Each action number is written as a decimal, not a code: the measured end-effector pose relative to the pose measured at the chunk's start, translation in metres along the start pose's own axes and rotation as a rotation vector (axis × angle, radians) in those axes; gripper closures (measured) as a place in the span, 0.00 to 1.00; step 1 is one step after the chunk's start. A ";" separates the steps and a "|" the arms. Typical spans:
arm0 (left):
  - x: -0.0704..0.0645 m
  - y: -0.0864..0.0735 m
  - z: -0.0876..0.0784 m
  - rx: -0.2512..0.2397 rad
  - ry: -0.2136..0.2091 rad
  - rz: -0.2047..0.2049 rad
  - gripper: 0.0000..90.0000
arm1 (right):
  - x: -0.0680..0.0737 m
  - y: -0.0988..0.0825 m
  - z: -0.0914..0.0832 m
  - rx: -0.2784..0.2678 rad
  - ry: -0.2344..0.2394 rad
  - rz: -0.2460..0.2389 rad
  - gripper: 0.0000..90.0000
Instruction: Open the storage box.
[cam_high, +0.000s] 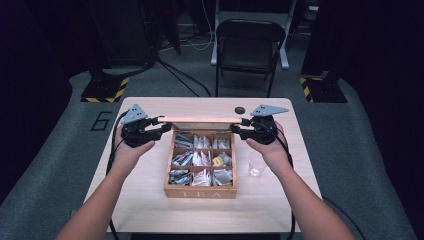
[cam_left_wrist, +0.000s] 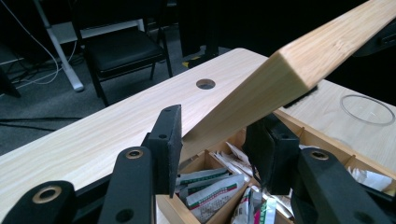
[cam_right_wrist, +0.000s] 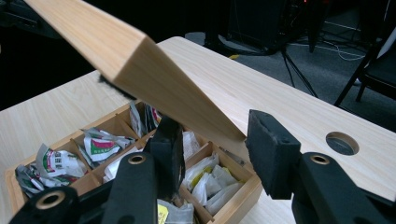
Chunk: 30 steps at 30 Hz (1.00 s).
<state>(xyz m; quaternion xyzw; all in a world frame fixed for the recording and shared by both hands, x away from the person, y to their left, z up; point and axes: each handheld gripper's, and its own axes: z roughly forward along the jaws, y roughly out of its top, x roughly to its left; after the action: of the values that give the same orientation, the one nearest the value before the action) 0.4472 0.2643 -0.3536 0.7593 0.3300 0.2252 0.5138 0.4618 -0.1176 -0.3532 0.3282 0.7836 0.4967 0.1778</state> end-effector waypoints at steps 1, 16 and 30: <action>0.001 0.001 0.000 0.005 -0.002 0.001 0.63 | 0.000 0.001 0.000 0.002 -0.002 0.004 0.63; 0.012 0.009 0.010 -0.014 0.014 -0.015 0.65 | -0.010 0.014 0.007 -0.006 -0.015 0.013 0.64; 0.020 0.004 0.025 0.011 0.036 -0.025 0.65 | -0.018 0.019 0.012 -0.024 -0.007 0.038 0.64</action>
<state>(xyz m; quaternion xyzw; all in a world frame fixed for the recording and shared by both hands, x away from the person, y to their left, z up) 0.4786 0.2623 -0.3594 0.7539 0.3497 0.2305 0.5062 0.4886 -0.1165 -0.3426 0.3426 0.7705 0.5083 0.1750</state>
